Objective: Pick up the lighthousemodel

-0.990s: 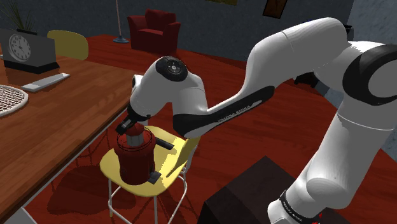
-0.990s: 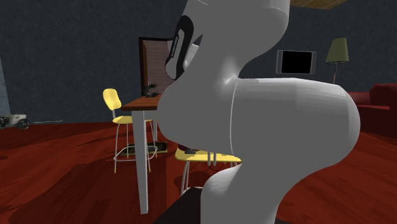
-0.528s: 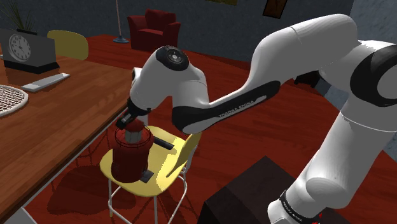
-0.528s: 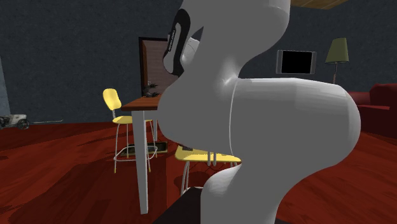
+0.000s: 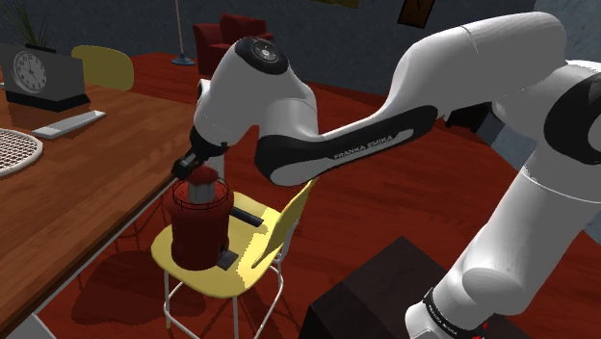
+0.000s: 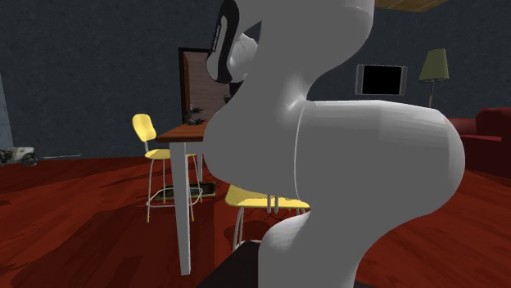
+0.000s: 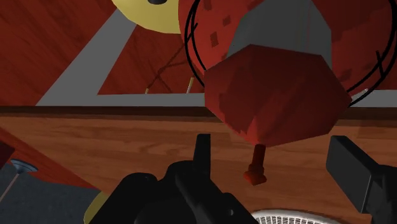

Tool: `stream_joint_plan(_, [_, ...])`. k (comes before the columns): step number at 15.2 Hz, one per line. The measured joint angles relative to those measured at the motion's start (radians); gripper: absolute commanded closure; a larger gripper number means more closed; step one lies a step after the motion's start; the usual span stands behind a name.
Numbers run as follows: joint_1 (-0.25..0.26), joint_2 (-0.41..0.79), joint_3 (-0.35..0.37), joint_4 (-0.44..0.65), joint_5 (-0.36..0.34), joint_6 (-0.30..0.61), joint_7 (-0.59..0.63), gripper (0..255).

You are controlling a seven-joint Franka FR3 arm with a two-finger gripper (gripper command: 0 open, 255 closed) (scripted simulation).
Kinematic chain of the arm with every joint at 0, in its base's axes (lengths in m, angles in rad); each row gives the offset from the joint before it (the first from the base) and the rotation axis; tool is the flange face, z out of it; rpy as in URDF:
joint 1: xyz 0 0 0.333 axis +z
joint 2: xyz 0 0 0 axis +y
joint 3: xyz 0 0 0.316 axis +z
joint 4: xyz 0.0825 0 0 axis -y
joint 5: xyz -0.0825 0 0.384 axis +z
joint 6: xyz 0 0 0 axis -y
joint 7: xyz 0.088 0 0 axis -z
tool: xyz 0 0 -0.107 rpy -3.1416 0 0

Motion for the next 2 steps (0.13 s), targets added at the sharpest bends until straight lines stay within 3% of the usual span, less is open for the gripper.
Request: stream_joint_plan(2, [-0.003, -0.017, 0.004, 0.002, 0.025, -0.012, -0.019, 255])
